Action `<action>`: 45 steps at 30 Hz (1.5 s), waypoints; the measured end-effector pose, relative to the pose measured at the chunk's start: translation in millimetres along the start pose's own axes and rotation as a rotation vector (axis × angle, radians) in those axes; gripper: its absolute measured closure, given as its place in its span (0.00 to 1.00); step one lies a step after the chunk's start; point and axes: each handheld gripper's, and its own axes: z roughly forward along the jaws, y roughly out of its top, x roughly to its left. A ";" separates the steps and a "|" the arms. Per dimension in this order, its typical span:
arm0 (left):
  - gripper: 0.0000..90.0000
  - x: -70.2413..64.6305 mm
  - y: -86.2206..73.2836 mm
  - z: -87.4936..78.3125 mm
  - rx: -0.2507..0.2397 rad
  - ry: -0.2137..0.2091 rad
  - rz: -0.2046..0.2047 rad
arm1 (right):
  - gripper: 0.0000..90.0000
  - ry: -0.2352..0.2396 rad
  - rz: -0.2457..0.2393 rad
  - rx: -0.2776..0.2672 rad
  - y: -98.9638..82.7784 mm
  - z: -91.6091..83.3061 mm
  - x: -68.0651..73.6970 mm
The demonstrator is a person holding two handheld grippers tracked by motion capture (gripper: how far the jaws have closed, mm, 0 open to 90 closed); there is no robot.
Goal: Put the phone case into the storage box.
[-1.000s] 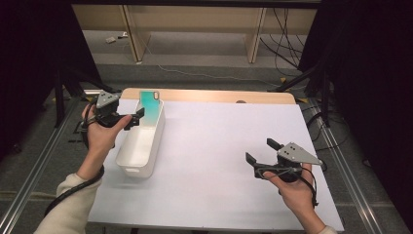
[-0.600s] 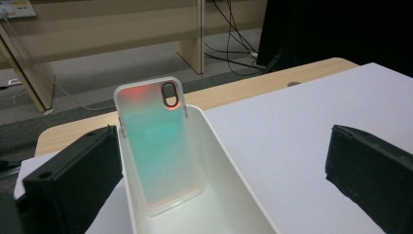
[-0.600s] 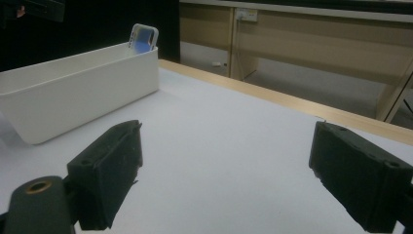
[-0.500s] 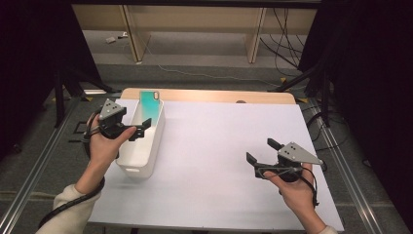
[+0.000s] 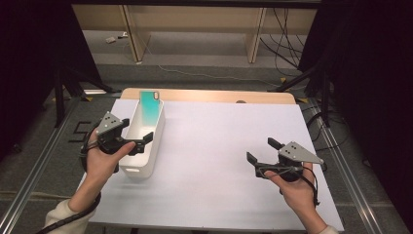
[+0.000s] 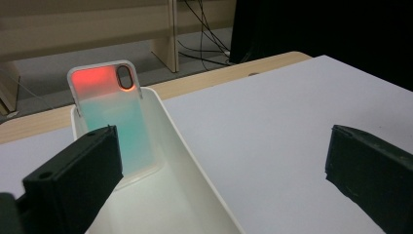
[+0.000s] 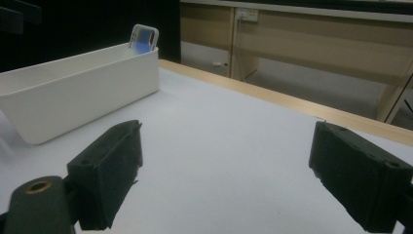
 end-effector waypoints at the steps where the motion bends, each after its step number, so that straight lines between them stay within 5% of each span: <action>1: 0.00 -1.2 -0.7 -2.6 -0.002 0.001 0.003 | 0.15 -0.001 0.001 -0.001 -0.2 -0.1 0.2; 24: 0.00 -36.4 -24.5 -28.1 -0.013 -0.098 0.045 | 0.15 0.008 -0.026 -0.010 -1.8 1.8 -1.5; 45: 0.00 -50.2 -59.6 -47.0 0.005 -0.124 0.055 | 0.14 0.006 -0.018 0.009 -4.2 2.2 -1.2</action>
